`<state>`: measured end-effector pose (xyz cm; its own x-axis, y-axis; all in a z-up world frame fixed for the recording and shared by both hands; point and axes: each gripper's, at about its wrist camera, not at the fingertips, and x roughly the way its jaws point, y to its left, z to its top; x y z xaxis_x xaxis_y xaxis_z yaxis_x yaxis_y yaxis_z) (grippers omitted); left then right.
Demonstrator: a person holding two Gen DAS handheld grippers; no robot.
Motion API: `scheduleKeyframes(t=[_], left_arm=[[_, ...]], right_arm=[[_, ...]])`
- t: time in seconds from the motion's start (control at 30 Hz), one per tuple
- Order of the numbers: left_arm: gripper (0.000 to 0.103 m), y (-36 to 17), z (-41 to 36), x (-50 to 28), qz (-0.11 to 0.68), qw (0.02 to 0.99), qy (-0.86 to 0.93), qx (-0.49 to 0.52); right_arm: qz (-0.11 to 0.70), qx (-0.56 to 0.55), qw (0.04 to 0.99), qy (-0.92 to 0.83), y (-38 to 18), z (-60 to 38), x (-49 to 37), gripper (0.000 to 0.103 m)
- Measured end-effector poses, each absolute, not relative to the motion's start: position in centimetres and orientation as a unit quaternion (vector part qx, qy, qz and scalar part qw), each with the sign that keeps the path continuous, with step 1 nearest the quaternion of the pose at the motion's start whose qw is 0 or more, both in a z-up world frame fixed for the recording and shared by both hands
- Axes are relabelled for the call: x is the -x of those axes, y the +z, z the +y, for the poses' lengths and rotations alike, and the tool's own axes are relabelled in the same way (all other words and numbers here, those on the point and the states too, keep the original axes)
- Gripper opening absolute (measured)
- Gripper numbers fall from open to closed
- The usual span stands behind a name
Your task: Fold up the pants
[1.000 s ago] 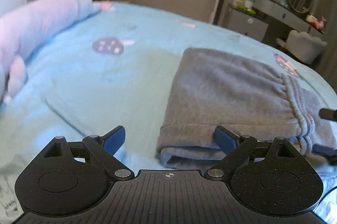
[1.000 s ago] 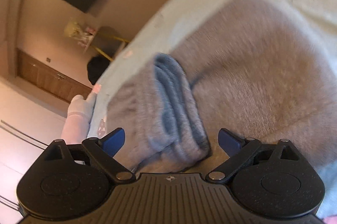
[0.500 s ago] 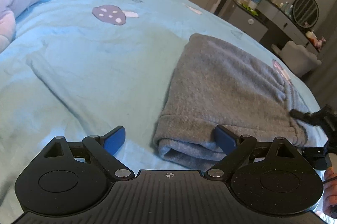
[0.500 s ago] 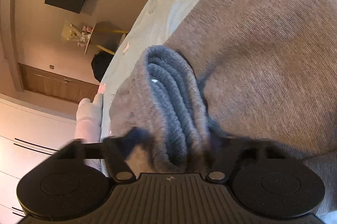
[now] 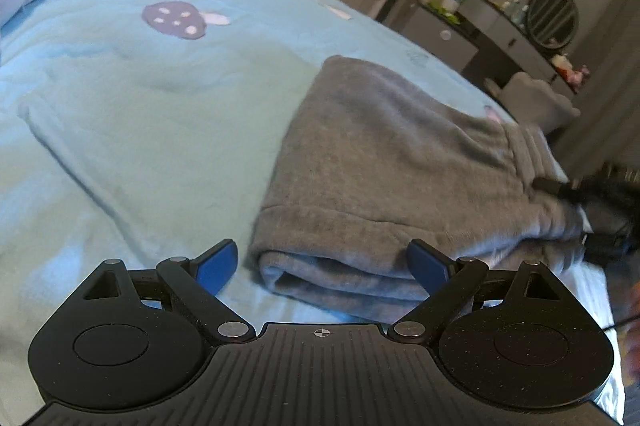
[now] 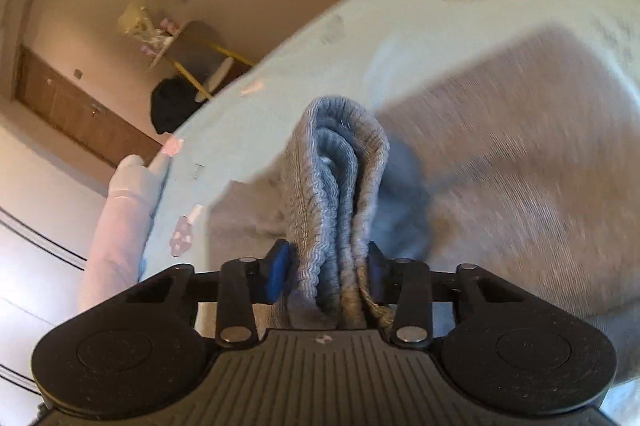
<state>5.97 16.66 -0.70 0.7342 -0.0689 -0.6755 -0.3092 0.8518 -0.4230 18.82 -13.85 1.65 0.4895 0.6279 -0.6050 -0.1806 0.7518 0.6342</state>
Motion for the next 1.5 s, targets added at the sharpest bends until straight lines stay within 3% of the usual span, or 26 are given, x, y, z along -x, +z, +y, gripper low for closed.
scheduleKeyframes(t=[0.3, 0.4, 0.53, 0.9, 1.03, 1.13, 1.37, 1.5], left_arm=[[0.096, -0.3, 14.0, -6.7, 0.376, 0.902, 0.052, 0.205], [0.084, -1.2, 14.2, -7.7, 0.408, 0.886, 0.068, 0.211], [0.079, -1.0, 14.5, -7.4, 0.394, 0.89, 0.065, 0.219], [0.081, 0.6, 11.6, -7.1, 0.37, 0.9, 0.002, 0.23], [0.088, 0.8, 10.2, -7.2, 0.368, 0.905, -0.023, 0.21], [0.092, 0.8, 9.8, -7.1, 0.36, 0.91, -0.036, 0.202], [0.092, -0.6, 9.8, -7.8, 0.4, 0.889, -0.02, 0.222], [0.092, -0.6, 9.8, -7.7, 0.401, 0.888, -0.02, 0.223]], right_arm=[[0.341, -0.262, 0.855, 0.29, 10.2, -15.0, -16.5, 0.031], [0.326, -0.242, 0.867, 0.289, 11.4, -16.3, -16.0, 0.031], [0.328, -0.253, 0.873, 0.257, 10.3, -19.3, -15.8, 0.031], [0.349, -0.266, 0.888, 0.139, 4.2, -27.3, -16.5, 0.029], [0.407, -0.302, 0.853, 0.126, 0.3, -29.4, -17.9, 0.039], [0.419, -0.313, 0.843, 0.122, -1.1, -30.1, -17.5, 0.059], [0.442, -0.338, 0.82, 0.135, -4.1, -30.5, -17.0, 0.068], [0.436, -0.368, 0.81, 0.137, -4.6, -31.1, -16.7, 0.068]])
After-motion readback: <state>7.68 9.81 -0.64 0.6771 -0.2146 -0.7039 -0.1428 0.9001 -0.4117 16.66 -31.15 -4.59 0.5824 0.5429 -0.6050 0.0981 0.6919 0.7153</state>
